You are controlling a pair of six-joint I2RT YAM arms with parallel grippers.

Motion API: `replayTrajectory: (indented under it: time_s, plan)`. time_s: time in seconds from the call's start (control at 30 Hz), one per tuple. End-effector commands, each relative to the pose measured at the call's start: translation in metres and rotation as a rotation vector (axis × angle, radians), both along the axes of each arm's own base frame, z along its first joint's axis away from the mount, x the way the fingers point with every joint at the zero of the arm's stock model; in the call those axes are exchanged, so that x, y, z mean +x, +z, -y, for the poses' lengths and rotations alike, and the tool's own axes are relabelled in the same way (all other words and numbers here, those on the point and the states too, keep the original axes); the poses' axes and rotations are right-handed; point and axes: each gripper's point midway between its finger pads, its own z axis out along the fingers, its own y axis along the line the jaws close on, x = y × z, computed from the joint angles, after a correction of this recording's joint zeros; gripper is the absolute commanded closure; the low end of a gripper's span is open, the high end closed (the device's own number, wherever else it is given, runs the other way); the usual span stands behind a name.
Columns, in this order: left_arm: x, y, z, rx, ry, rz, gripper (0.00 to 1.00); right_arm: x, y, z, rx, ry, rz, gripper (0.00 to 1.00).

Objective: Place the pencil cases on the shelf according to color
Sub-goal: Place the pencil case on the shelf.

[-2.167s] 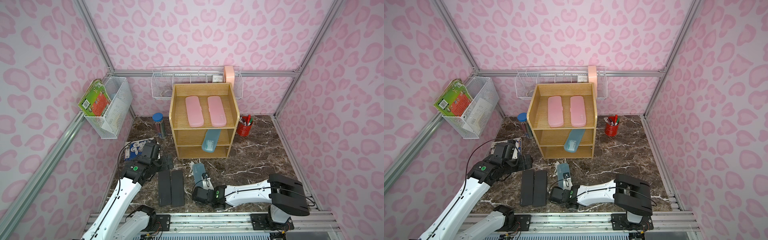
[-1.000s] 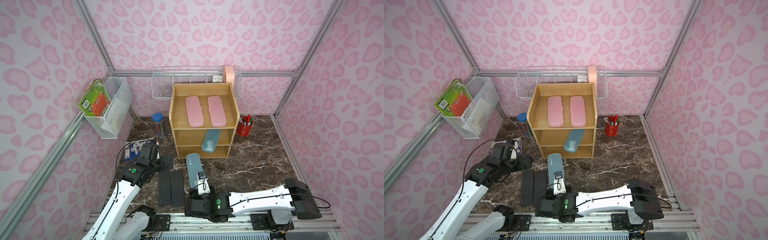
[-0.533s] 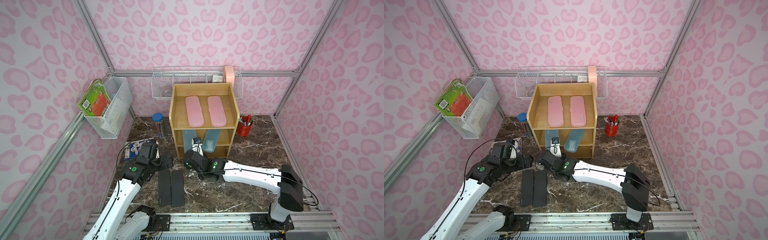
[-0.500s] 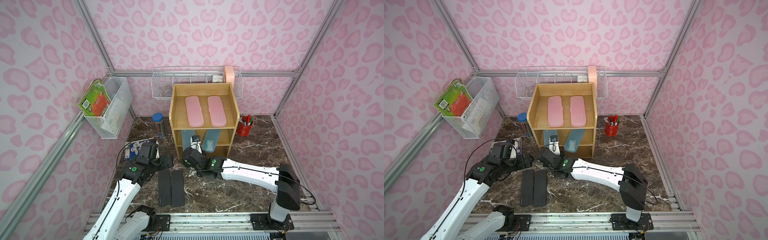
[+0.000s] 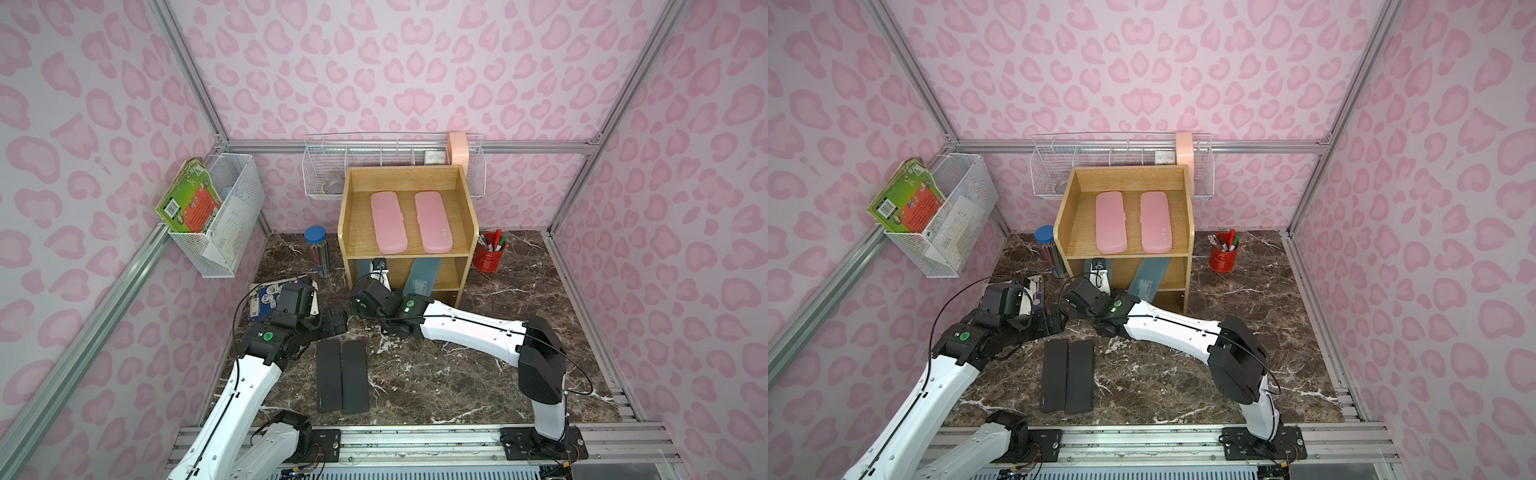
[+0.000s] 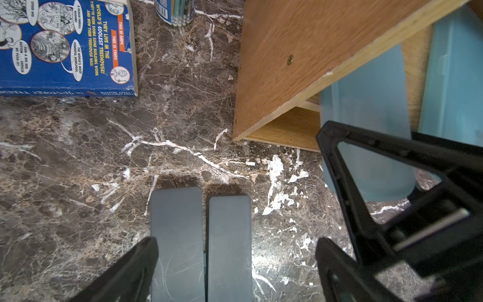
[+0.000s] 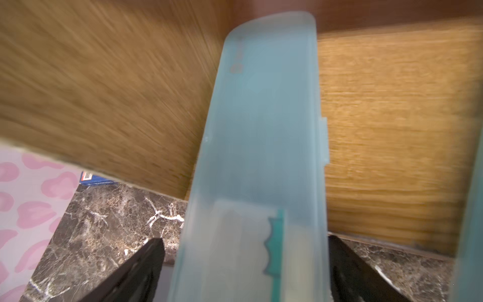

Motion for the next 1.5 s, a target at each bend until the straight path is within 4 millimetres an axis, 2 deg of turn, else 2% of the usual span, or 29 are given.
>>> replayTrajectory:
  time_s: [0.0, 0.17, 0.47, 0.53, 0.63, 0.73, 0.83, 1.03, 1.17, 1.27, 1.33, 1.47]
  plan:
    - [0.002, 0.004, 0.003, -0.007, -0.022, 0.017, 0.01, -0.006, 0.021, -0.006, 0.050, 0.017, 0.042, 0.02]
    - [0.001, 0.005, 0.003, -0.008, -0.025, 0.020, 0.01, -0.028, 0.033, 0.002, 0.050, 0.015, 0.065, 0.02]
    - [0.001, 0.008, 0.002, -0.003, -0.024, 0.033, 0.01, -0.065, 0.024, 0.026, 0.034, -0.010, 0.055, 0.03]
    - [0.000, 0.008, -0.001, 0.008, -0.017, 0.033, 0.01, -0.071, 0.021, 0.031, 0.030, -0.012, 0.049, 0.13]
    - [-0.001, 0.009, -0.004, 0.022, -0.006, 0.038, 0.01, -0.076, 0.014, 0.032, 0.046, 0.012, 0.036, 0.40]
    - [-0.001, 0.009, -0.004, 0.019, -0.003, 0.043, 0.01, -0.074, 0.009, 0.023, 0.067, 0.060, 0.030, 0.50]
    - [0.000, 0.003, -0.001, 0.003, -0.009, 0.024, 0.01, -0.061, 0.009, 0.013, 0.097, 0.111, 0.016, 0.57]
    - [-0.009, -0.023, 0.010, -0.053, -0.022, -0.114, 0.01, -0.021, 0.017, 0.011, 0.141, 0.117, 0.032, 0.57]
    - [-0.019, -0.043, 0.014, -0.063, -0.004, -0.162, 0.01, -0.011, 0.022, 0.011, 0.152, 0.146, 0.052, 0.56]
    - [-0.031, -0.052, 0.018, -0.044, -0.013, -0.188, 0.01, -0.022, 0.026, 0.013, 0.142, 0.186, 0.036, 0.54]
    - [-0.040, -0.059, 0.024, -0.028, -0.032, -0.211, 0.01, -0.037, 0.026, 0.021, 0.115, 0.183, 0.040, 0.50]
    - [-0.055, -0.078, 0.031, -0.003, -0.037, -0.249, 0.01, -0.079, 0.005, 0.053, 0.073, 0.142, 0.014, 0.47]
